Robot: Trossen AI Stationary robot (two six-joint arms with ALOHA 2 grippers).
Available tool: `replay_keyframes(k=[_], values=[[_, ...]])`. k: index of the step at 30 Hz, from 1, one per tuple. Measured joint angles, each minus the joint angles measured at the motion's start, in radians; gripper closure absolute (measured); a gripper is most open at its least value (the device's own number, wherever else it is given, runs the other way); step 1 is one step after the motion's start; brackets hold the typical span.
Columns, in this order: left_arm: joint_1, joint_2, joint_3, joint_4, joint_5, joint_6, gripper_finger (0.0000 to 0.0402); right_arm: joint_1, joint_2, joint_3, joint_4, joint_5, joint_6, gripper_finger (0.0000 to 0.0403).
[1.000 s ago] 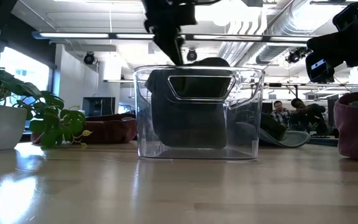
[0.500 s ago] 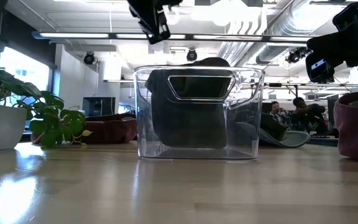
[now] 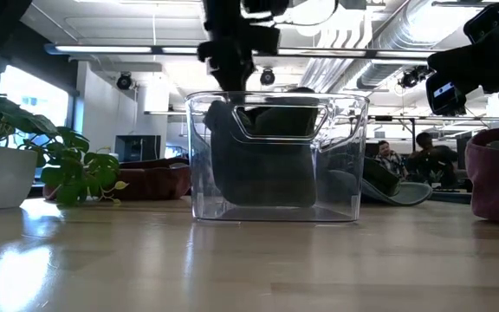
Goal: Pick & Place hat
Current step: Put the bottom black cap into the bottom transparent bin, then put the bottom red cap into the top transparent bin
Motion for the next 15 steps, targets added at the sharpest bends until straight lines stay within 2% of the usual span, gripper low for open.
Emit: replay_keyframes(k=[2, 7, 11, 15], values=[[-0.001, -0.010, 0.034, 0.008, -0.026, 0.007, 0.0385, 0.000, 0.000, 0.000, 0.000, 0.000, 0.000, 0.0402], [-0.001, -0.046, 0.134, -0.103, -0.030, -0.061, 0.0385, 0.000, -0.001, 0.000, 0.000, 0.000, 0.000, 0.0402], [-0.001, -0.063, 0.190, -0.167, 0.058, -0.193, 0.0385, 0.000, 0.001, 0.000, 0.000, 0.000, 0.000, 0.0402], [-0.011, -0.105, 0.194, -0.155, 0.136, -0.305, 0.0385, 0.000, -0.001, 0.000, 0.000, 0.000, 0.000, 0.0402]])
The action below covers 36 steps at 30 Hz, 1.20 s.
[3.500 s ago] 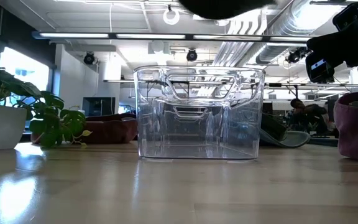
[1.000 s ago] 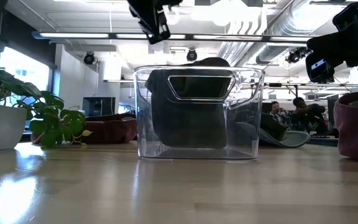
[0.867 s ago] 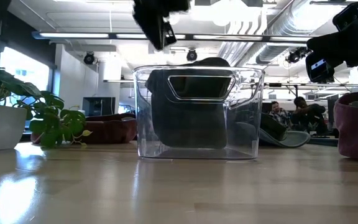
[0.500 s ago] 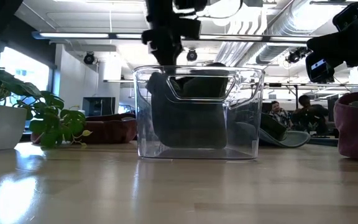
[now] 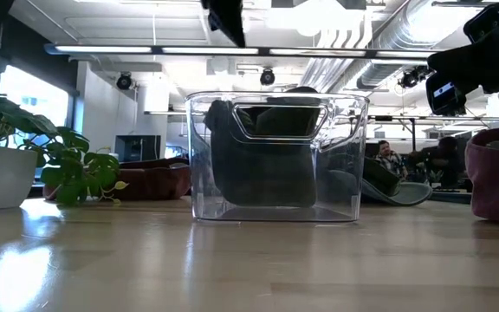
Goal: Pick & Place hat
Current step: Put the bottom red cap into the top transparent bin
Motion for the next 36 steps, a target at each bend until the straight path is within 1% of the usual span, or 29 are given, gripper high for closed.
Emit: replay_keyframes(k=[2, 3, 4, 5, 7, 8, 10, 13, 14, 16, 19, 21, 24, 26, 27, 28, 30, 33, 36], values=[[-0.020, -0.016, -0.023, -0.008, -0.001, -0.037, 0.0385, 0.000, 0.000, 0.000, 0.000, 0.000, 0.000, 0.0402], [-0.036, -0.022, -0.036, 0.031, -0.005, -0.056, 0.0385, 0.000, 0.000, 0.000, 0.000, 0.000, 0.000, 0.0402], [-0.053, -0.025, -0.050, 0.061, -0.010, -0.080, 0.0385, 0.000, 0.000, 0.000, 0.000, 0.002, -0.021, 0.0402], [-0.071, -0.030, -0.064, 0.062, -0.021, -0.109, 0.0385, 0.000, 0.000, 0.000, 0.000, 0.014, -0.076, 0.0402], [-0.114, -0.045, -0.090, 0.050, -0.040, -0.167, 0.0385, 0.000, 0.000, 0.000, 0.003, 0.060, -0.189, 0.0402], [-0.135, -0.051, -0.096, 0.070, -0.051, -0.195, 0.0385, 0.000, 0.000, 0.000, 0.004, 0.079, -0.228, 0.0402], [-0.181, -0.061, -0.109, 0.123, -0.068, -0.255, 0.0385, 0.000, 0.000, 0.000, 0.000, 0.117, -0.264, 0.0402], [-0.243, -0.059, -0.118, 0.161, -0.099, -0.346, 0.0385, 0.000, 0.000, 0.000, 0.012, 0.168, -0.271, 0.0402], [-0.260, -0.059, -0.118, 0.183, -0.111, -0.375, 0.0385, 0.000, 0.000, 0.000, 0.036, 0.181, -0.237, 0.0402], [-0.288, -0.065, -0.114, 0.225, -0.124, -0.427, 0.0385, 0.000, 0.000, 0.000, 0.099, 0.185, -0.116, 0.0402], [-0.315, -0.064, -0.114, 0.230, -0.142, -0.507, 0.0385, 0.000, 0.000, 0.000, 0.189, 0.202, 0.037, 0.0402], [-0.329, -0.062, -0.115, 0.203, -0.164, -0.565, 0.0385, 0.000, 0.000, 0.000, 0.298, 0.234, 0.132, 0.0402], [-0.350, -0.063, -0.115, 0.148, -0.205, -0.662, 0.0385, 0.000, 0.000, 0.003, 0.460, 0.244, 0.328, 0.0402], [-0.369, -0.067, -0.115, 0.098, -0.229, -0.716, 0.0385, -0.001, -0.001, 0.007, 0.557, 0.278, 0.381, 0.0402], [-0.378, -0.069, -0.115, 0.084, -0.242, -0.737, 0.0385, -0.001, -0.001, 0.014, 0.569, 0.286, 0.401, 0.0402], [-0.386, -0.071, -0.115, 0.071, -0.250, -0.753, 0.0385, -0.001, 0.000, 0.030, 0.542, 0.293, 0.427, 0.0402], [-0.400, -0.071, -0.115, 0.047, -0.272, -0.767, 0.0385, -0.001, 0.010, 0.098, 0.381, 0.326, 0.512, 0.0402], [-0.404, -0.071, -0.115, 0.014, -0.318, -0.763, 0.0385, -0.001, 0.078, 0.268, -0.043, 0.396, 0.610, 0.0402], [-0.391, -0.091, -0.125, -0.032, -0.339, -0.719, 0.0387, -0.001, 0.219, 0.467, -0.407, 0.437, 0.716, 0.0402]])
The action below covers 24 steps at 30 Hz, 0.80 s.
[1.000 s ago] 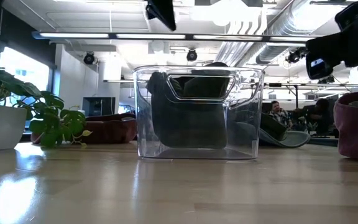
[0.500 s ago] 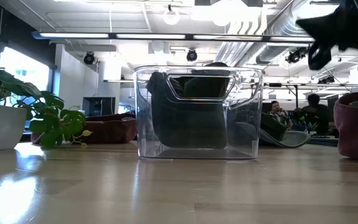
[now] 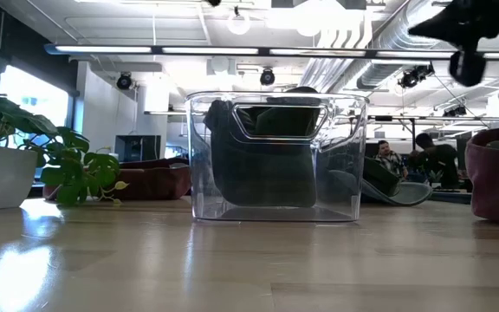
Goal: Pick & Place hat
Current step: Put the bottom red cap into the top transparent bin
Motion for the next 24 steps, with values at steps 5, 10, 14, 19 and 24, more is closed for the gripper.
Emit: replay_keyframes(k=[5, 10, 14, 19, 24], values=[[0.017, -0.123, -0.140, 0.072, -0.021, 0.091, 0.0399, -0.011, 0.325, 0.261, -0.429, -0.108, 0.160, 0.0403], [0.038, -0.291, -0.469, 0.446, 0.099, 0.192, 0.0401, -0.085, 0.669, 0.360, -0.643, -0.299, 0.144, 0.0403], [0.057, -0.417, -0.738, 0.890, 0.276, 0.230, 0.0401, -0.167, 0.884, 0.366, -0.663, -0.423, 0.037, 0.0403], [0.053, -0.454, -0.907, 1.194, 0.435, 0.202, 0.0401, -0.256, 1.053, 0.357, -0.765, -0.434, -0.039, 0.0403], [0.055, -0.453, -0.913, 1.158, 0.580, 0.208, 0.0401, -0.286, 1.138, 0.357, -0.812, -0.511, -0.088, 0.0403]])
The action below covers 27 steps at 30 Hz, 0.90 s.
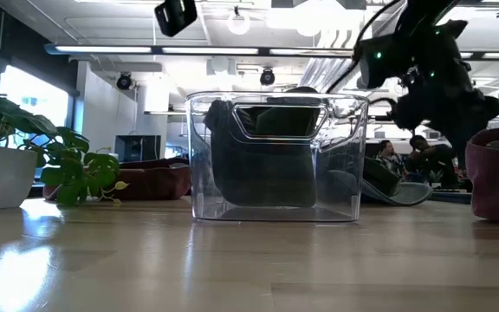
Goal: Pick & Place hat
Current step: Put the bottom red cap into the top transparent bin
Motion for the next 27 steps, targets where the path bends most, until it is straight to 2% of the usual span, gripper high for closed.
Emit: replay_keyframes(k=[4, 9, 11, 18, 20, 24, 27], values=[[-0.001, 0.000, 0.000, -0.020, 0.087, 0.042, 0.0401, 0.044, 0.004, 0.007, 0.000, -0.178, -0.017, 0.0403], [0.000, -0.013, 0.000, -0.085, 0.094, 0.077, 0.0401, 0.181, -0.059, 0.049, 0.004, -0.321, 0.130, 0.0403], [0.000, -0.022, 0.001, -0.089, 0.094, 0.088, 0.0401, 0.257, -0.082, 0.062, 0.014, -0.344, 0.209, 0.0403], [0.000, -0.020, 0.001, -0.079, 0.031, 0.116, 0.0401, 0.553, -0.075, -0.001, 0.152, -0.309, 0.480, 0.0403], [0.000, -0.018, 0.001, -0.079, -0.007, 0.116, 0.0401, 0.615, -0.061, -0.048, 0.228, -0.258, 0.560, 0.0403], [0.000, -0.018, 0.000, -0.049, -0.074, 0.116, 0.0401, 0.680, -0.044, -0.171, 0.428, -0.129, 0.676, 0.0403], [0.000, -0.018, 0.000, -0.030, -0.111, 0.116, 0.0401, 0.674, -0.043, -0.253, 0.637, -0.153, 0.658, 0.0403]])
